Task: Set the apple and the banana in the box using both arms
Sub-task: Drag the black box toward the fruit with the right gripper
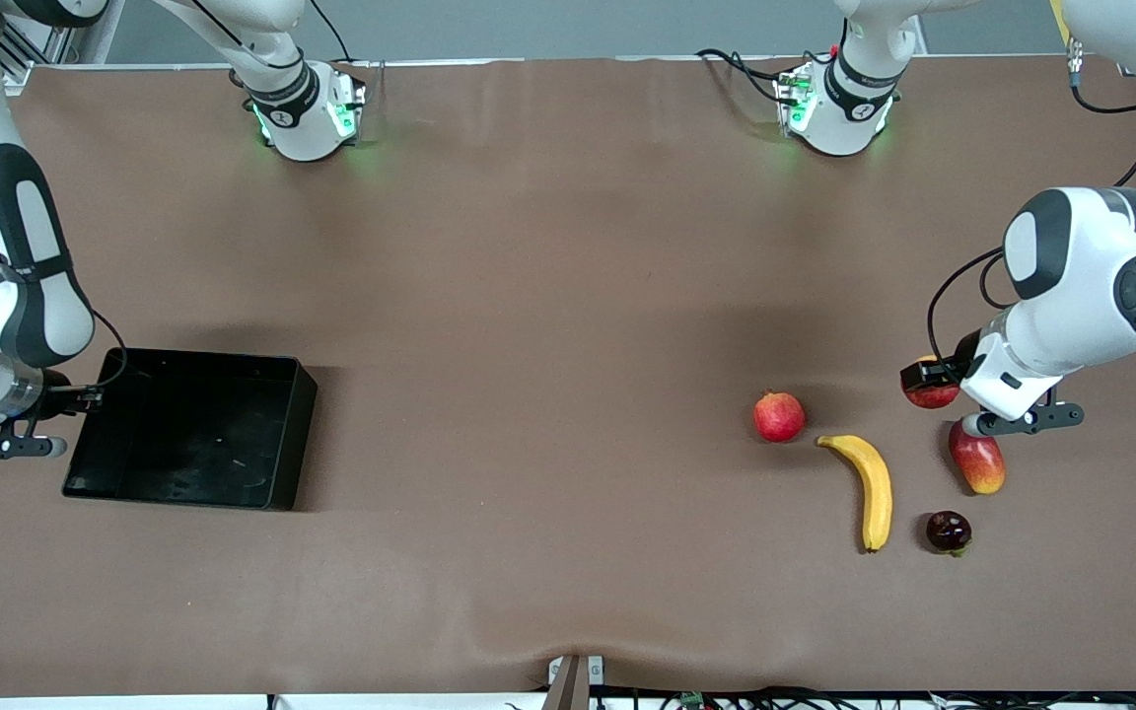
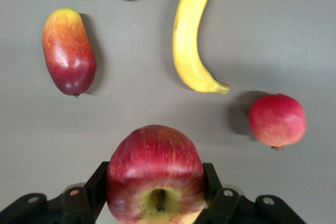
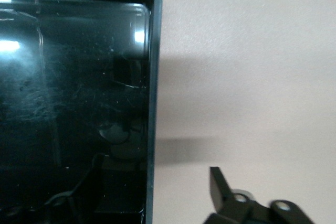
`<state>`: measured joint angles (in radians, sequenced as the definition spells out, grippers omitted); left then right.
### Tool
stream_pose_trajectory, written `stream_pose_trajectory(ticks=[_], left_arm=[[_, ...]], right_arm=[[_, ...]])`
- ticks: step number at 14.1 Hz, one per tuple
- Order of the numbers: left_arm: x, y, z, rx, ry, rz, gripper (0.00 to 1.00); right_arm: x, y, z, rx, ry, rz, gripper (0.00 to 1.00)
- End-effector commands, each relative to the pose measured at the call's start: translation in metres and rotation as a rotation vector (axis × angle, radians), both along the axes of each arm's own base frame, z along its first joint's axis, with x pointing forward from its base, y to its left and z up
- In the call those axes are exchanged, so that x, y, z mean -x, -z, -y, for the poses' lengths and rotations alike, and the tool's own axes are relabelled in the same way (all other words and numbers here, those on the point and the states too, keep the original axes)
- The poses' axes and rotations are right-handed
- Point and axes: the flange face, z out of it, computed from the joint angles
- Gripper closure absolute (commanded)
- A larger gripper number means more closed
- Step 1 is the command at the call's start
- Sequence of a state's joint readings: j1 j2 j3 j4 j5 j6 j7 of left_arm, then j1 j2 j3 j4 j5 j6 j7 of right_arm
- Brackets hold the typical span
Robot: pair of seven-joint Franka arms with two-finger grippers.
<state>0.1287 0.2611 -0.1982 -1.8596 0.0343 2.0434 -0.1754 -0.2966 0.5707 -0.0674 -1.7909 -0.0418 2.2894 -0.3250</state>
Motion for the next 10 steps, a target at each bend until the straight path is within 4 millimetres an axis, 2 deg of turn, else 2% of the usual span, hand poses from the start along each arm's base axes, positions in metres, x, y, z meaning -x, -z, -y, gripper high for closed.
stream_pose_trajectory(ticks=[1, 4, 6, 8, 10], left_arm=[[-0.004, -0.033, 0.011, -0.005, 0.025, -0.013, 1.00], [-0.008, -0.062, 0.028, 0.002, 0.050, -0.012, 1.00], [-0.009, -0.074, 0.037, 0.005, 0.061, -0.009, 1.00], [-0.010, -0.083, 0.047, 0.008, 0.043, 0.002, 1.00], [-0.010, -0.091, 0.059, 0.011, 0.032, 0.016, 1.00]], right_arm=[[-0.003, 0.008, 0.002, -0.034, 0.018, 0.006, 1.00], [-0.004, 0.006, 0.002, -0.045, 0.035, 0.014, 1.00], [-0.011, -0.008, -0.005, -0.043, 0.026, 0.023, 1.00], [-0.015, -0.039, -0.015, -0.048, 0.012, 0.026, 1.00], [-0.023, -0.072, -0.045, -0.060, -0.032, 0.026, 1.00]])
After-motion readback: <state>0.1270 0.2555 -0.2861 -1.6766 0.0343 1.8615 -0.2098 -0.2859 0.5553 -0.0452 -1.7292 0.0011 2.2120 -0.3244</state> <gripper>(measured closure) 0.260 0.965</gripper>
